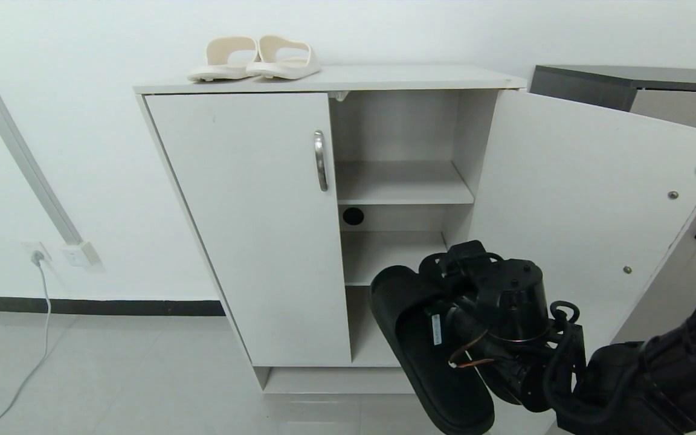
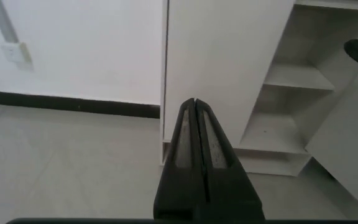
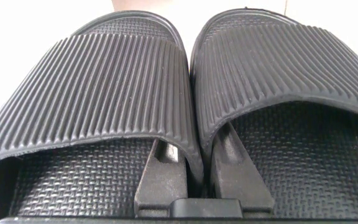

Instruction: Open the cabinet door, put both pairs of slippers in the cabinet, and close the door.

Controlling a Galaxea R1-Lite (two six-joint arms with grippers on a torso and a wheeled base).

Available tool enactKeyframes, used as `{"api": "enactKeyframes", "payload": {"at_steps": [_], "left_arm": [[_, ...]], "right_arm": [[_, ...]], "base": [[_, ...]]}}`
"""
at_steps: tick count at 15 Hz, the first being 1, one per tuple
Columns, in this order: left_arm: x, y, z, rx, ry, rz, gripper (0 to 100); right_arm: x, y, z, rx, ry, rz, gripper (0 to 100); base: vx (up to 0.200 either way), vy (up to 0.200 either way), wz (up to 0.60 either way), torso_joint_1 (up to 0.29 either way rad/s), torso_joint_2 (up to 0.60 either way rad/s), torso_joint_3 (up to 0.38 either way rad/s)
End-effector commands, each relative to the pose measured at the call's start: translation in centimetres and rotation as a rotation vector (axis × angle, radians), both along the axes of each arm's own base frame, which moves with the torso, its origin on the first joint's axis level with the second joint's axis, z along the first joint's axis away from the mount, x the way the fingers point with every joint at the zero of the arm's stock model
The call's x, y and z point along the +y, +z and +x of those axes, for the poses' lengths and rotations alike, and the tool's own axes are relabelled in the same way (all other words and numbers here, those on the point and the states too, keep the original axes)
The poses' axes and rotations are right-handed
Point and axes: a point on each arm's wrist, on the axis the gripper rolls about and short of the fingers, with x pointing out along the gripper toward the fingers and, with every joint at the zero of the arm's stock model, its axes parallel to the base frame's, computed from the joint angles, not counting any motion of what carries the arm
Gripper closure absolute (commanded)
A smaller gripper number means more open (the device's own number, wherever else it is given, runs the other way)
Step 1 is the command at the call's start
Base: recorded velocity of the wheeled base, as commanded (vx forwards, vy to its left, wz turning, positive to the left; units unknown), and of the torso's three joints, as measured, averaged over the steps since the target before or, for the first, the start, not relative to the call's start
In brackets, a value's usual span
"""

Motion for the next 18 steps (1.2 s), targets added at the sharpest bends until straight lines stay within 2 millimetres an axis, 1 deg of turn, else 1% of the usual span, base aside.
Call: {"api": "enactKeyframes", "payload": {"at_steps": [1, 3, 6, 7, 8, 9, 10, 13, 15, 17, 18], "left_arm": [[-0.1, 0.0, 0.0, 0.003, -0.045, 0.006, 100], [-0.1, 0.0, 0.0, 0.002, -0.054, 0.009, 100], [-0.1, 0.0, 0.0, 0.003, -0.051, 0.006, 100], [-0.1, 0.0, 0.0, 0.003, -0.052, 0.006, 100], [-0.1, 0.0, 0.0, 0.002, -0.052, 0.003, 100], [-0.1, 0.0, 0.0, 0.002, -0.054, 0.003, 100], [-0.1, 0.0, 0.0, 0.003, -0.054, 0.003, 100], [-0.1, 0.0, 0.0, 0.003, -0.054, 0.003, 100], [-0.1, 0.0, 0.0, 0.003, -0.054, 0.005, 100], [-0.1, 0.0, 0.0, 0.003, -0.054, 0.005, 100], [-0.1, 0.0, 0.0, 0.003, -0.052, 0.005, 100]], "right_arm": [[0.0, -0.1, -0.1, -0.001, 0.002, -0.006, 100], [0.3, -0.4, 0.1, -0.002, -0.021, -0.01, 100], [2.3, -0.5, 2.1, -0.036, -0.098, 0.025, 100], [3.8, -1.1, 3.7, -0.06, -0.198, 0.042, 100], [4.5, -1.8, 4.7, -0.072, -0.258, 0.043, 100], [4.8, -2.6, 5.3, -0.075, -0.299, 0.033, 100], [4.9, -2.8, 5.3, -0.076, -0.307, 0.028, 100], [4.4, -2.8, 5.8, -0.076, -0.323, 0.029, 100], [3.5, -3.1, 6.8, -0.072, -0.357, 0.026, 100], [2.7, -4.3, 8.1, -0.059, -0.392, 0.008, 100], [2.7, -4.9, 8.7, -0.056, -0.399, 0.006, 100]], "base": [[0.0, 0.0, 0.0, 0.0, 0.0, 0.0], [0.0, 0.0, 0.0, 0.0, 0.0, 0.0], [0.0, 0.0, 0.0, 0.0, 0.0, 0.0], [0.0, 0.0, 0.0, 0.0, 0.0, 0.0], [0.0, 0.0, 0.0, 0.0, 0.0, 0.0], [0.0, 0.0, 0.0, 0.0, 0.0, 0.0], [0.0, 0.0, 0.0, 0.0, 0.0, 0.0], [0.0, 0.2, 0.0, -0.001, 0.0, 0.002], [0.0, 0.0, 0.0, 0.0, 0.0, 0.0], [0.0, 0.0, 0.0, 0.0, 0.0, 0.0], [0.0, 0.0, 0.0, 0.0, 0.0, 0.0]]}}
